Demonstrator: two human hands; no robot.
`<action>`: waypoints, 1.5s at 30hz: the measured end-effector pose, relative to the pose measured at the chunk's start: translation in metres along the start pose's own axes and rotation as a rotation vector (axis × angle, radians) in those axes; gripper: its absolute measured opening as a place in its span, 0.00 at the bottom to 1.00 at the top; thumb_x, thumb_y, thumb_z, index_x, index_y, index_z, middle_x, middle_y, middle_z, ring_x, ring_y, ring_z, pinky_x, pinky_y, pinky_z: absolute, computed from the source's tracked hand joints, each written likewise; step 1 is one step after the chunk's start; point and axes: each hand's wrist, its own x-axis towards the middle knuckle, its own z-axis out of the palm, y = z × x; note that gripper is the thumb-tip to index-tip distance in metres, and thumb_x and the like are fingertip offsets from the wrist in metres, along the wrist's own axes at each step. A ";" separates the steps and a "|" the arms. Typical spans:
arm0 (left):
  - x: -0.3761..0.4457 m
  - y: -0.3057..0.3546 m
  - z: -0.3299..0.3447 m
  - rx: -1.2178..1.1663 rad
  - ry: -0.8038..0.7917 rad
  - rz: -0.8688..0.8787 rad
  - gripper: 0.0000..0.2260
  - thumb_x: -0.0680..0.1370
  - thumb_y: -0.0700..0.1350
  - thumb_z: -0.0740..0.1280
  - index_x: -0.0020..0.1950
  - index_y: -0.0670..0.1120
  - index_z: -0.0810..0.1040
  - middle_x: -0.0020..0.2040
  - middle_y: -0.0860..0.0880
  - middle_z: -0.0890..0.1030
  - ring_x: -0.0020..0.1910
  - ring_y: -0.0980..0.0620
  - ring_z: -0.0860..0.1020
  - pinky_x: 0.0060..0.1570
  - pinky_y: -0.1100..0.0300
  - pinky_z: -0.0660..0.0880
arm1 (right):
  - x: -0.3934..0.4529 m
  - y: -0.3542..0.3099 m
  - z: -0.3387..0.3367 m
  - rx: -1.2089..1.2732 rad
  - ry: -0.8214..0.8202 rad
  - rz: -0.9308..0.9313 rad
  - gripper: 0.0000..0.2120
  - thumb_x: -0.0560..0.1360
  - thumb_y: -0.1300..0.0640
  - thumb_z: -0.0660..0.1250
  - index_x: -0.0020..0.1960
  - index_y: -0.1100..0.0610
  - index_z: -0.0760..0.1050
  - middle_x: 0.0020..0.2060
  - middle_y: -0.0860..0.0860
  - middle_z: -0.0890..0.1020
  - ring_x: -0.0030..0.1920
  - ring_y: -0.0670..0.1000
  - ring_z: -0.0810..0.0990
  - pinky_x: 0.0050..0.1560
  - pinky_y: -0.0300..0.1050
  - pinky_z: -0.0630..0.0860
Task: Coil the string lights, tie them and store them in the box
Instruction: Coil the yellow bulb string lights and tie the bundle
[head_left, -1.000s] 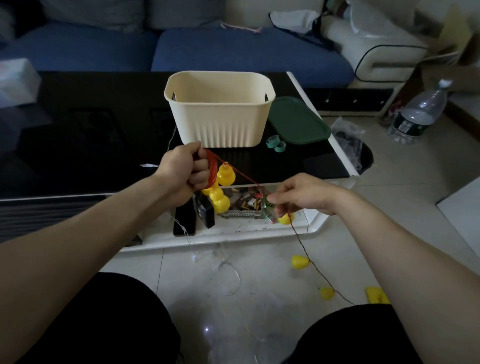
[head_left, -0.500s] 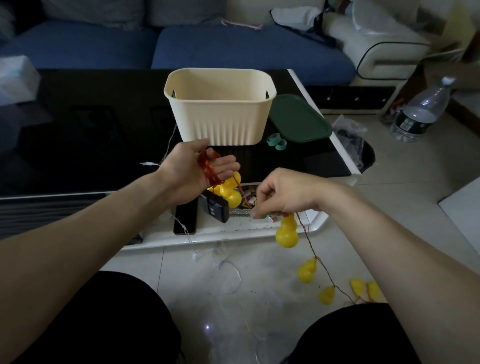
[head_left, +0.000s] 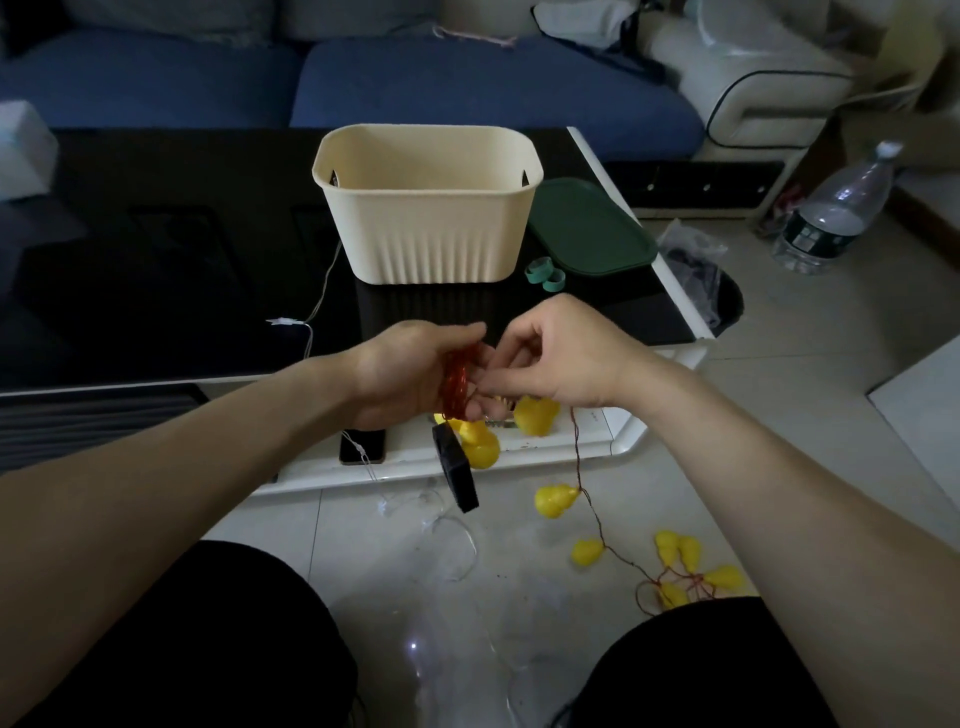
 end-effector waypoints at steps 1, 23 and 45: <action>0.000 0.000 0.002 0.037 -0.001 -0.008 0.18 0.84 0.49 0.53 0.58 0.36 0.75 0.39 0.41 0.80 0.31 0.49 0.79 0.35 0.61 0.76 | 0.000 0.002 0.000 -0.004 0.031 -0.008 0.09 0.68 0.52 0.81 0.40 0.54 0.84 0.33 0.49 0.85 0.34 0.44 0.83 0.39 0.41 0.80; -0.001 -0.004 -0.009 0.158 0.146 -0.085 0.15 0.77 0.45 0.70 0.51 0.31 0.80 0.33 0.39 0.82 0.26 0.52 0.79 0.29 0.64 0.78 | 0.005 0.011 0.006 0.012 -0.023 -0.068 0.16 0.66 0.55 0.82 0.52 0.50 0.83 0.41 0.43 0.85 0.41 0.41 0.83 0.45 0.38 0.80; 0.006 -0.004 0.002 -0.093 0.149 0.174 0.18 0.84 0.46 0.59 0.45 0.33 0.79 0.36 0.38 0.80 0.34 0.48 0.81 0.37 0.60 0.80 | -0.004 -0.008 -0.004 0.149 0.032 -0.027 0.16 0.78 0.63 0.70 0.62 0.55 0.71 0.35 0.49 0.86 0.31 0.44 0.79 0.39 0.41 0.74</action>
